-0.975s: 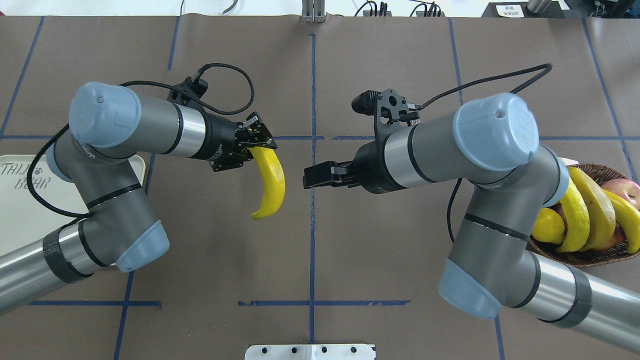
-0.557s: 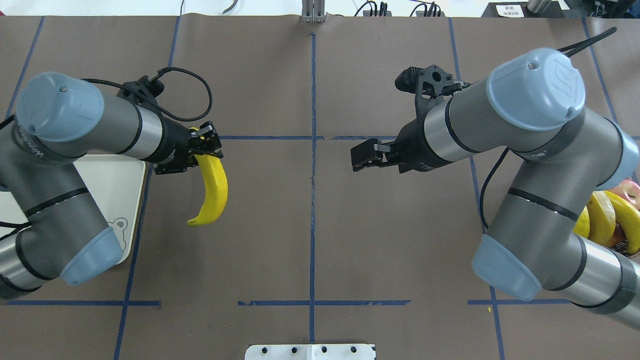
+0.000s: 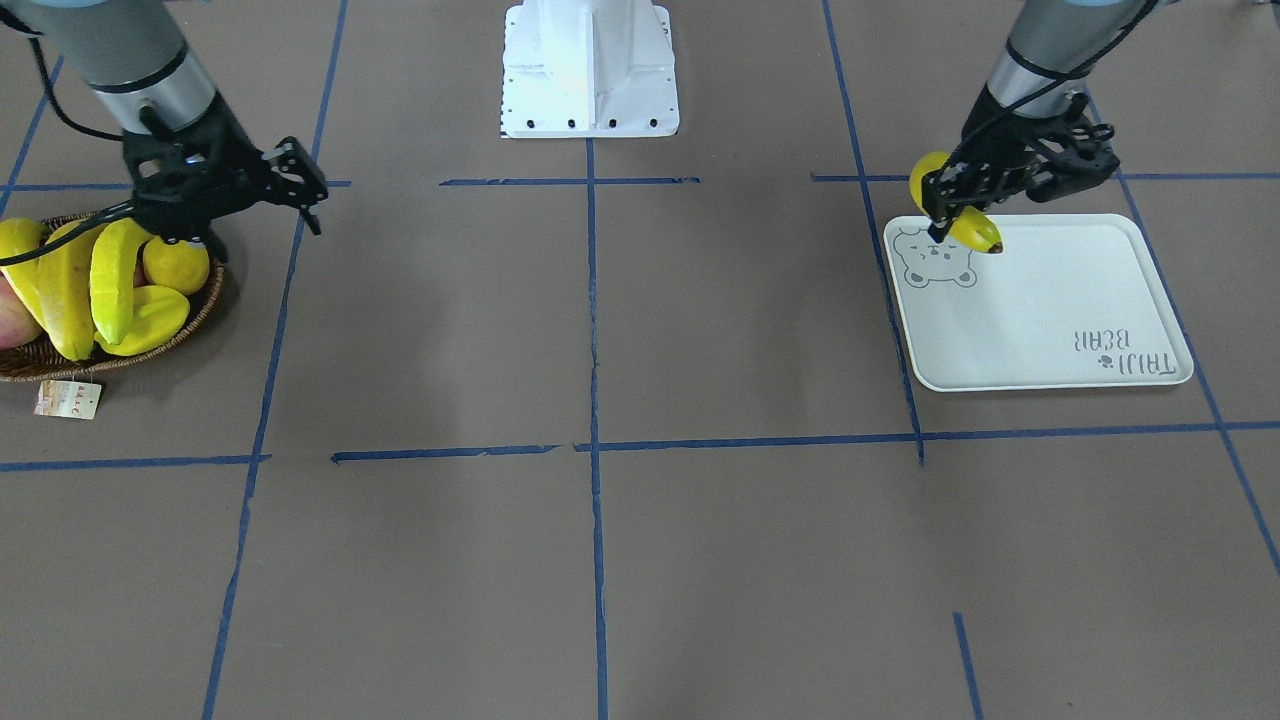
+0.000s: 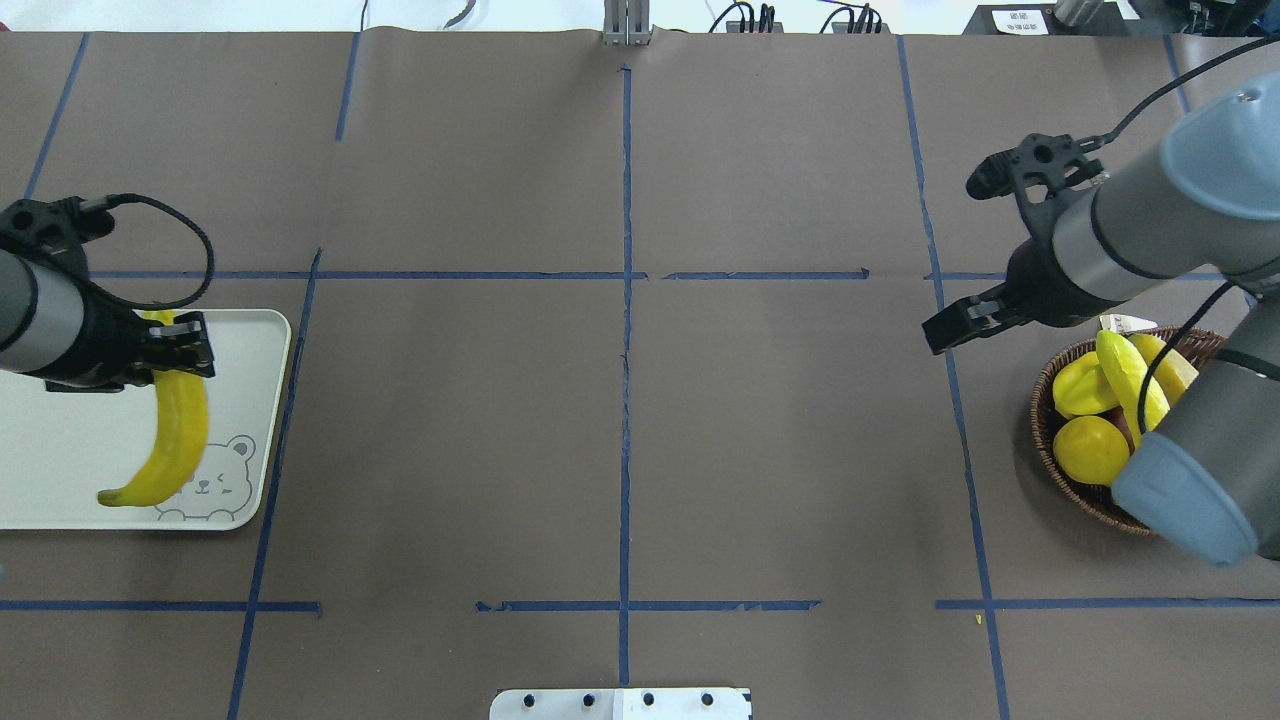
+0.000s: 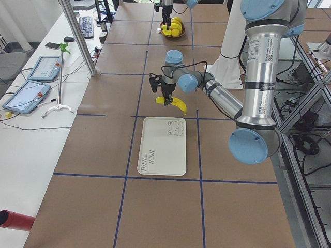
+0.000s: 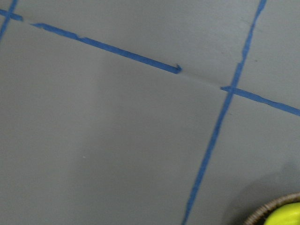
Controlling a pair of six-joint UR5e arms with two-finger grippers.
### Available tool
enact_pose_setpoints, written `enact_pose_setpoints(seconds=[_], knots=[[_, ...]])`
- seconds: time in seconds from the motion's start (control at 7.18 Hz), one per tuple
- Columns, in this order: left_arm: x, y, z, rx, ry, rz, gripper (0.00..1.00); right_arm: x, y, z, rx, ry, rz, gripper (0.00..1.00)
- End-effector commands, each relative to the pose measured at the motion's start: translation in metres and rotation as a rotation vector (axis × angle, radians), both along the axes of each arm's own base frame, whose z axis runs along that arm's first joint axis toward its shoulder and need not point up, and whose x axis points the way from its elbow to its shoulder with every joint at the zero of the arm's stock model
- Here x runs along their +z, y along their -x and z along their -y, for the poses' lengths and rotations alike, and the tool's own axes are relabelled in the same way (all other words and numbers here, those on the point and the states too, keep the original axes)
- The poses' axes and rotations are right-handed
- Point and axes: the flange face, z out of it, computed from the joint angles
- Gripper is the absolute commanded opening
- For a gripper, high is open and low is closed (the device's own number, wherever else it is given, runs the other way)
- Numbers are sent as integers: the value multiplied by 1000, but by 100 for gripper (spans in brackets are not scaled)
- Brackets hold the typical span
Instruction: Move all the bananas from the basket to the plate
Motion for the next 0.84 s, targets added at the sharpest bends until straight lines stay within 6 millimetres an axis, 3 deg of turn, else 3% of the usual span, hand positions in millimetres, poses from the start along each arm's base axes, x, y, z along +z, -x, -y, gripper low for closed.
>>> enact_pose_setpoints(seconds=[0.0,0.14,0.28,0.42,0.7], knots=[[75,82,10,90,-11,70,0,63,-82,4,-95,-22,-12,100],[109,92,19,108,7,89,0,77,-98,2,-109,-33,-22,100],[153,92,31,86,8,72,0,80,-102,1,-107,-31,-23,100],[185,96,37,31,71,-7,0,80,-102,1,-107,-32,-24,100],[219,91,43,-172,298,-48,5,80,-102,1,-107,-32,-24,100]])
